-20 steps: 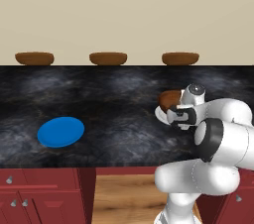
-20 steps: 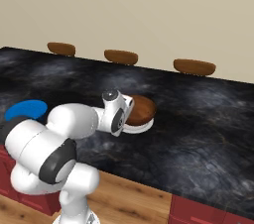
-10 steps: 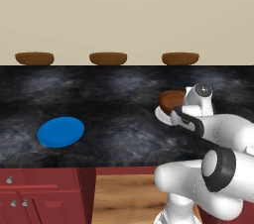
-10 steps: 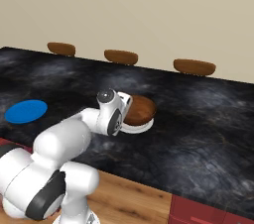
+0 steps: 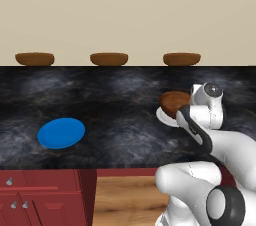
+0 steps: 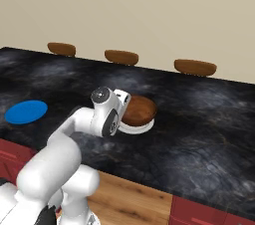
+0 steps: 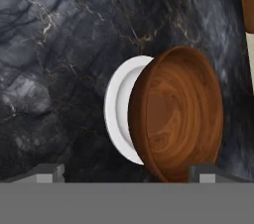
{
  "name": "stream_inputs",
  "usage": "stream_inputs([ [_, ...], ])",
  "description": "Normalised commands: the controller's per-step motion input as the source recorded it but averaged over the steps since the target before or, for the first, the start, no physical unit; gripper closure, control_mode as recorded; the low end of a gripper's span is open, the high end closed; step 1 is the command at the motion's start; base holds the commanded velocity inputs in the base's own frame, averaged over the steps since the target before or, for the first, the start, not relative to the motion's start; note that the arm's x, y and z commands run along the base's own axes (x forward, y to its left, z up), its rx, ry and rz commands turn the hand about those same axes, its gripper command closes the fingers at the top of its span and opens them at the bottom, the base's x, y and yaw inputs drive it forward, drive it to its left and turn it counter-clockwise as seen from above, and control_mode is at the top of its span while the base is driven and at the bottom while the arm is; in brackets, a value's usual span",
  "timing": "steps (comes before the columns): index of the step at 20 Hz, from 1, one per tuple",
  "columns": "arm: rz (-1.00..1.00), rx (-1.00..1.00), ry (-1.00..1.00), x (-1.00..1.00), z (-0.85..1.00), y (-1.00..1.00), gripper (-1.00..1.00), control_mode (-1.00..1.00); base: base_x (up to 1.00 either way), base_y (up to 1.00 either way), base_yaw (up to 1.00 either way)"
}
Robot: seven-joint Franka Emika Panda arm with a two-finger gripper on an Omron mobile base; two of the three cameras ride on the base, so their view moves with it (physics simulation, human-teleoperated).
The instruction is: Move the bowls from the cabinet to the plates on the dining table.
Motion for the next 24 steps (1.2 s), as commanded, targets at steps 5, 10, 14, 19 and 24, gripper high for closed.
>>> stream_inputs([
  [5, 0.0, 0.0, 0.0, -0.25, 0.48, 0.05, -1.0, -1.0, 0.0, 0.0, 0.0],
  [10, 0.0, 0.0, 0.0, -0.25, 0.49, 0.1, -1.0, -1.0, 0.0, 0.0, 0.0],
  [14, 0.0, 0.0, 0.0, -0.26, 0.47, 0.08, -1.0, -1.0, 0.0, 0.0, 0.0],
  [19, 0.0, 0.01, -0.02, -0.3, 0.49, 0.07, -1.0, -1.0, 0.0, 0.0, 0.0],
  [24, 0.0, 0.03, -0.04, -0.33, 0.52, 0.07, -1.0, -1.0, 0.0, 0.0, 0.0],
])
